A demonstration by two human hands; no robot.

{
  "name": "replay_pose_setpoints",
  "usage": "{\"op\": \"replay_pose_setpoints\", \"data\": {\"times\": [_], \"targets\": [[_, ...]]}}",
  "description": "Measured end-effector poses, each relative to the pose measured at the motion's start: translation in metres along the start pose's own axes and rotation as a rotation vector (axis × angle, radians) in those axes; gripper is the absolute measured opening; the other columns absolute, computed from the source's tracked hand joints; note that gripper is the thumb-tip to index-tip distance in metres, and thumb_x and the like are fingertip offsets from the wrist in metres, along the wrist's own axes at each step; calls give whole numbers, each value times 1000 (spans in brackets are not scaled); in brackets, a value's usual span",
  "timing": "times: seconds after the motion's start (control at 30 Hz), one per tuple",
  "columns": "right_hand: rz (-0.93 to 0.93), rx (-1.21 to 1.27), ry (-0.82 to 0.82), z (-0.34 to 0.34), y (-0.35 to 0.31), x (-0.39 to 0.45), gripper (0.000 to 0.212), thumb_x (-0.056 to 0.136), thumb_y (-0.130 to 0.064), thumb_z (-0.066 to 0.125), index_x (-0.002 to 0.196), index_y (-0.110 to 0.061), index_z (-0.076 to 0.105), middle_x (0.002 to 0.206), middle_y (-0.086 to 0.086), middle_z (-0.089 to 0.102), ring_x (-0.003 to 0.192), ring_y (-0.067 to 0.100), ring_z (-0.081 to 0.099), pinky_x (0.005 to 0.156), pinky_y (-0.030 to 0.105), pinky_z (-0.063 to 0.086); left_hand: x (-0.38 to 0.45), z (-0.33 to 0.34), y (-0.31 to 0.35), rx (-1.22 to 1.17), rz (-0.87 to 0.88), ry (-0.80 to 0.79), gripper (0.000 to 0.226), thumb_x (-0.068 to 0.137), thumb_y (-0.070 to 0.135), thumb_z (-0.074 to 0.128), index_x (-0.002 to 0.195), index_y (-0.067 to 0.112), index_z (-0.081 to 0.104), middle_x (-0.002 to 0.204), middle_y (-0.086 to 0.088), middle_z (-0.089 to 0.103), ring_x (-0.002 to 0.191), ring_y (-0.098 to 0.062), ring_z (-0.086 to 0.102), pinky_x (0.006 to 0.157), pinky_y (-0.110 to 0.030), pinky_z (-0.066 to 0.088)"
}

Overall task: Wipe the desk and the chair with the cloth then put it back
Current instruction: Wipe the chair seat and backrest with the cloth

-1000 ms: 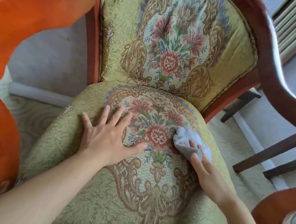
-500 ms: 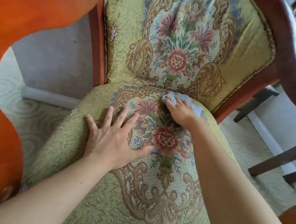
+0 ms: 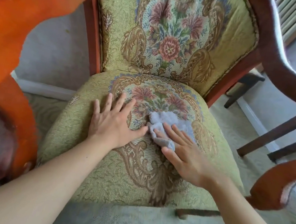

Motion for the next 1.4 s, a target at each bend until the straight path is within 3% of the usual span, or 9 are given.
{"op": "replay_pose_setpoints", "data": {"times": [0.13,0.27,0.43,0.63,0.7,0.77,0.93,1.17,1.4], "targets": [[13,-104,-39,-3,19,-34,50,99,-65,9,149,-60,6,162,-28,-11,148,-2,-16,121,25,-10,-1,2,-1,-33,15,36,112,64,104,5,158,43,-3,168,7,-14,155,-26,-12,123,-49,-11],[184,-123,-14,-21,56,-12,47,95,-66,11,140,-67,1,162,-22,-11,150,2,-14,118,20,-11,0,3,-2,-34,20,51,113,64,104,5,159,42,-1,168,6,-13,155,-26,-12,122,-45,-12],[388,-47,103,-31,93,62,59,102,-55,18,157,-33,18,167,1,3,153,16,-4,120,33,-1,0,5,-3,-34,17,65,113,64,104,6,159,41,1,168,5,-12,155,-27,-12,122,-44,-13],[516,-110,81,-39,105,137,51,107,-36,17,158,-30,15,167,12,1,152,36,0,120,56,6,3,5,-3,-29,28,69,112,65,103,7,159,41,3,168,4,-10,155,-26,-12,121,-42,-14],[443,-126,65,-36,97,133,50,108,-34,18,158,-31,16,167,13,2,152,35,0,120,55,6,2,4,-3,-28,23,70,112,65,103,6,159,41,2,168,5,-10,155,-25,-11,120,-41,-14],[330,-79,94,-31,86,111,50,107,-46,17,156,-37,21,168,5,1,153,24,-5,120,46,-1,1,4,-3,-21,21,64,113,65,103,6,159,42,2,168,6,-10,155,-25,-11,121,-41,-12],[113,-55,87,-12,46,29,45,95,-65,6,139,-70,15,164,-14,-3,151,7,-12,123,35,-6,-1,1,-2,-16,20,44,112,65,103,4,159,42,-1,167,6,-14,155,-24,-11,125,-42,-7],[-8,-29,-63,-3,23,-46,47,100,-62,13,146,-65,1,160,-34,-11,148,-3,-15,119,23,-12,-1,3,-2,-28,14,27,113,63,103,3,158,42,-4,166,7,-17,154,-22,-14,125,-42,-7],[148,-67,56,-23,66,55,47,99,-62,9,145,-60,3,159,-23,-14,148,1,-18,117,26,-12,2,4,-4,-46,25,74,113,64,104,6,158,44,0,167,9,-12,155,-21,-9,125,-41,-5]]}}
Point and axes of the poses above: each hand's wrist, its own x-axis towards the middle knuckle, its own z-axis out of the palm, y = z × x, the point moved 4 cm from there along x, towards the middle knuckle
